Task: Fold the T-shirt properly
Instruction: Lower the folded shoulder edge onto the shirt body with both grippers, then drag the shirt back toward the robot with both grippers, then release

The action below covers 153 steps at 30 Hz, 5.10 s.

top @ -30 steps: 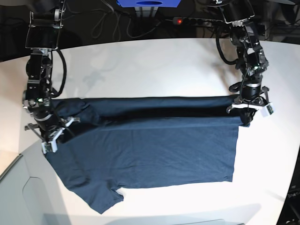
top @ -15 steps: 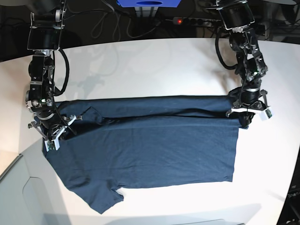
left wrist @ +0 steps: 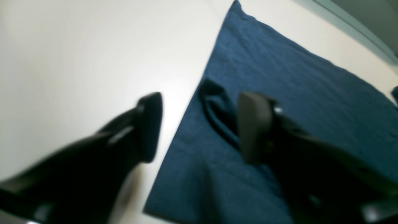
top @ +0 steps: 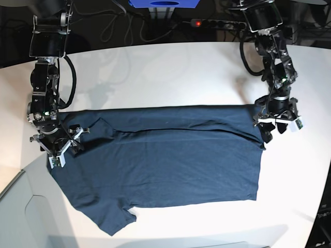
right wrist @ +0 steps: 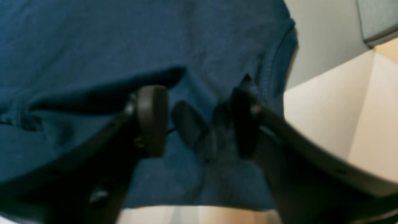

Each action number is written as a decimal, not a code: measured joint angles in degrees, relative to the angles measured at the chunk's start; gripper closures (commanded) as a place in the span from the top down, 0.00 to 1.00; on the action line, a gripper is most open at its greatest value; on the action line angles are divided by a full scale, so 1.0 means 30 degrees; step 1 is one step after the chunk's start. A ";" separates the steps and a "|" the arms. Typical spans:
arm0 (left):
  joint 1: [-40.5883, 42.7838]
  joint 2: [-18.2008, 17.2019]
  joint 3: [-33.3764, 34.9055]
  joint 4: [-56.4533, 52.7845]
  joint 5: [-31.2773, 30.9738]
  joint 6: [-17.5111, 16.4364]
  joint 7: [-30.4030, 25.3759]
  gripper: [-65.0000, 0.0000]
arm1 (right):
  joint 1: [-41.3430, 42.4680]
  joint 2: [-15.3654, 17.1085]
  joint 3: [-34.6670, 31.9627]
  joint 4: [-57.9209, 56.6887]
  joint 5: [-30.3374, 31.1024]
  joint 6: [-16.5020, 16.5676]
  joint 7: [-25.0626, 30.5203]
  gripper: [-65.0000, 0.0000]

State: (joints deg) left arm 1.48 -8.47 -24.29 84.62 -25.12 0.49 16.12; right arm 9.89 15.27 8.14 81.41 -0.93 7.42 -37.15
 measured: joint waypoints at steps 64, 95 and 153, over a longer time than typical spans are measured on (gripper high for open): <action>0.1785 0.0168 0.0561 -0.3082 -0.0481 -0.0415 -0.1341 0.00 | -0.2120 0.1596 0.3606 -0.3162 0.0335 0.1392 0.0532 0.36; 0.1887 -0.1625 0.0495 0.2725 -0.0146 -0.0160 0.0124 0.00 | 0.1304 0.0889 0.3650 0.2994 0.0306 0.1508 -0.5238 0.00; 1.3369 0.0860 -0.0386 0.6907 -0.0051 -0.0168 0.0918 0.00 | -1.1868 0.1100 0.4947 0.6543 0.0168 0.1515 -0.2761 0.00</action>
State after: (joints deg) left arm 41.58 -5.89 -25.45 105.34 -25.28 -0.01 18.87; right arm -25.71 18.57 22.98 101.03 -0.43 11.97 -45.43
